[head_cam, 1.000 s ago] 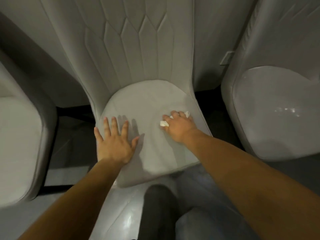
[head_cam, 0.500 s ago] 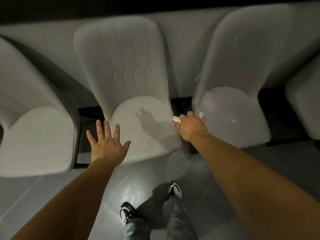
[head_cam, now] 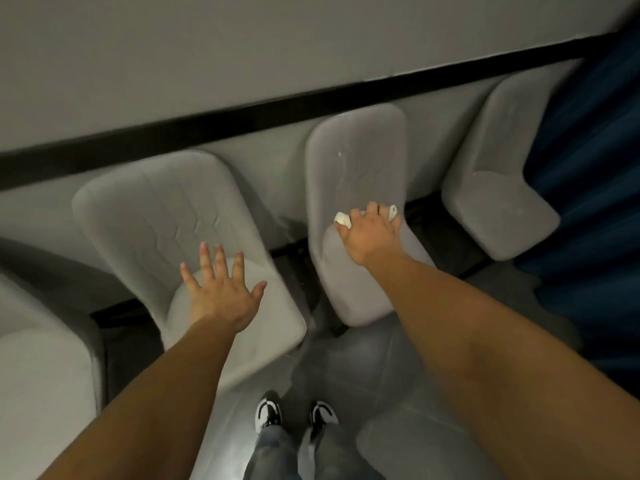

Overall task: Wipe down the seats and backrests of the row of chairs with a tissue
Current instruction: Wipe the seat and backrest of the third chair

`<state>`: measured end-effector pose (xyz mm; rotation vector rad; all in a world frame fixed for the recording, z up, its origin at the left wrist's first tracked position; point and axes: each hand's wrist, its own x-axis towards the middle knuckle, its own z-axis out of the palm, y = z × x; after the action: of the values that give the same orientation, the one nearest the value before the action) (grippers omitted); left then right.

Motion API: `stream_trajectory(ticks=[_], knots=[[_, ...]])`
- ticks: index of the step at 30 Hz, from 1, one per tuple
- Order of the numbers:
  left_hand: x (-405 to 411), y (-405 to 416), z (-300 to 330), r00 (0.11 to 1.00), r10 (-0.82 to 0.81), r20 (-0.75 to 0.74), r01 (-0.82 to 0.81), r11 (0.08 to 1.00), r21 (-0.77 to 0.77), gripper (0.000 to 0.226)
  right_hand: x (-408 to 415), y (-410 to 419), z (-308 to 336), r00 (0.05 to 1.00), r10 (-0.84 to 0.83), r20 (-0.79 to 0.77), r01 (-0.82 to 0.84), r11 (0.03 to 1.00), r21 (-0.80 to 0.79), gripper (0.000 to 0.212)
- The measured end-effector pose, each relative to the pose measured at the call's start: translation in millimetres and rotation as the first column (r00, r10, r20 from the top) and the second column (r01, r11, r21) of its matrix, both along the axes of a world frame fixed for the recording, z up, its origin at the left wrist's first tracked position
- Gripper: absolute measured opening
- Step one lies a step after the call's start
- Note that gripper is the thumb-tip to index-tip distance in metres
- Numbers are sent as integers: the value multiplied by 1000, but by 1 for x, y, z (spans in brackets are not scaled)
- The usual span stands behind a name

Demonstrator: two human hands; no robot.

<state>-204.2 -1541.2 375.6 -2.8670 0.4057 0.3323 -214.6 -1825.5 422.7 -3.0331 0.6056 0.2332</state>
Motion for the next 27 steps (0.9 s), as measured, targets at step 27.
stream_trajectory(ticks=[27], knots=[[7, -271, -23, 990, -17, -140, -2, 991, -133, 67, -17, -267, -37, 994, 68, -86, -59, 993, 98, 55]])
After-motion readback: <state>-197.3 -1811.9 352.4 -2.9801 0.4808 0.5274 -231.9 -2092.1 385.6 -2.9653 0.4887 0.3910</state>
